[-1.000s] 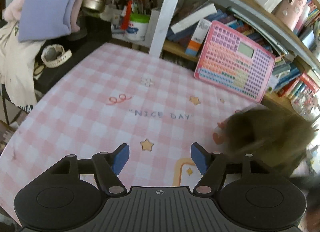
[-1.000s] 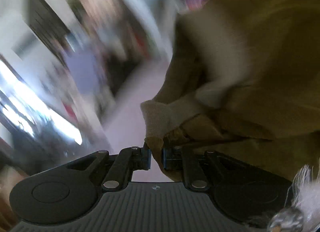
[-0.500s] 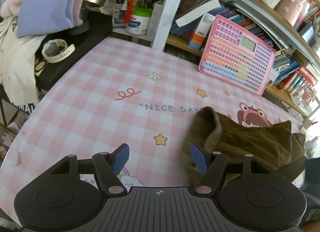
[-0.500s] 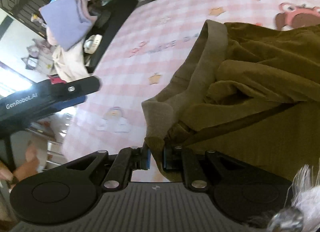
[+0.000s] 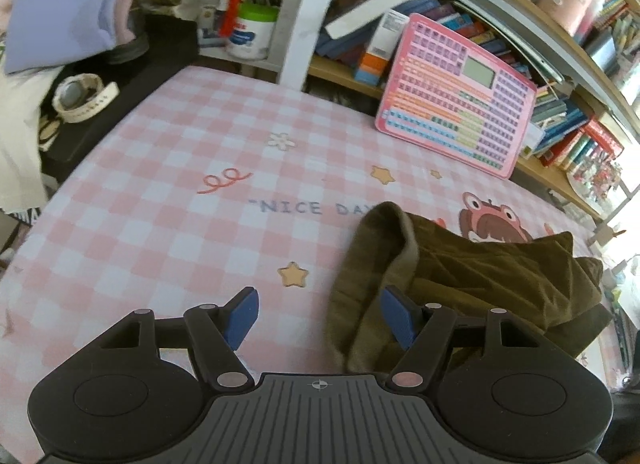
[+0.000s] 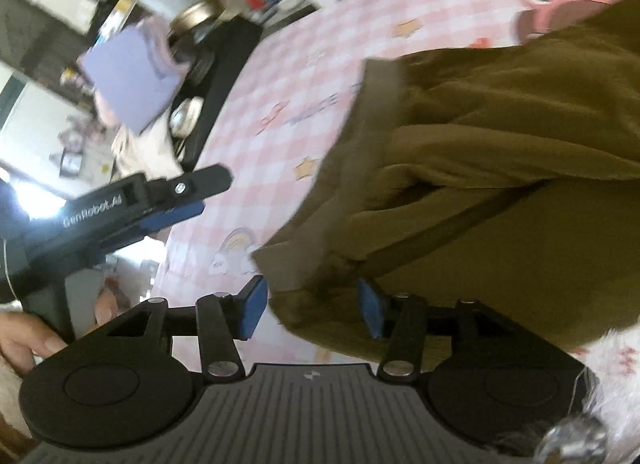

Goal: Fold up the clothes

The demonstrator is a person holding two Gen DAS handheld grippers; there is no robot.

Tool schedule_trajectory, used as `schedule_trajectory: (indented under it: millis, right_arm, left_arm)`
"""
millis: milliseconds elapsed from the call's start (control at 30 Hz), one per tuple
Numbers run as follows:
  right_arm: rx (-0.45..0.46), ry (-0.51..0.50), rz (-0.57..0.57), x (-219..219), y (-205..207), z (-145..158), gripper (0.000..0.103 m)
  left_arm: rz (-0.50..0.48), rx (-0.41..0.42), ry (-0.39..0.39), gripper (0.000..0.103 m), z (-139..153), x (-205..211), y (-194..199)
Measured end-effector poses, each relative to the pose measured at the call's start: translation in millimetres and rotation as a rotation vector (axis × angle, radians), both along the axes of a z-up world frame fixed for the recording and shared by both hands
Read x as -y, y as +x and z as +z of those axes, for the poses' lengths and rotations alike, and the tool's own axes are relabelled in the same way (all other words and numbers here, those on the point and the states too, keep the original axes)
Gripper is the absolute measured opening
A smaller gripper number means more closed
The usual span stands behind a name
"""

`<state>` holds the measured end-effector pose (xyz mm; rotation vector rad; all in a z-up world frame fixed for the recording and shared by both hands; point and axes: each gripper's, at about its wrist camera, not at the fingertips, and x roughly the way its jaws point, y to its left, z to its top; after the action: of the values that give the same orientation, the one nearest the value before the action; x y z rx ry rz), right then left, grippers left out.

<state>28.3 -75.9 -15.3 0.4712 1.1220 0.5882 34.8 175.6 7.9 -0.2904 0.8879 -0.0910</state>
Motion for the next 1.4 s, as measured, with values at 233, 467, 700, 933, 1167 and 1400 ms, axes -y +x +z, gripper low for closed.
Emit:
schedule_trajectory:
  millis: [233, 467, 700, 933, 1167, 1400]
  right_arm:
    - [-0.011, 0.013, -0.17, 62, -4, -4, 0.048]
    - [0.022, -0.043, -0.255, 106, -3, -4, 0.048]
    - [0.06, -0.117, -0.272, 134, 3, -8, 0.048]
    - [0.106, -0.222, -0.222, 139, 9, -17, 0.046]
    - [0.114, -0.291, -0.161, 136, 8, -28, 0.043]
    - [0.177, -0.354, -0.131, 127, -1, -29, 0.043]
  left_arm:
    - [-0.035, 0.002, 0.006, 0.07, 1, 29, 8]
    - [-0.039, -0.001, 0.022, 0.07, 0, 54, 11]
    - [-0.022, 0.002, 0.043, 0.07, 2, 75, 11]
    - [0.002, 0.0, 0.058, 0.07, 1, 90, 8]
    - [0.008, 0.01, 0.069, 0.07, 3, 100, 4]
    - [-0.036, 0.037, 0.083, 0.07, 1, 98, 11]
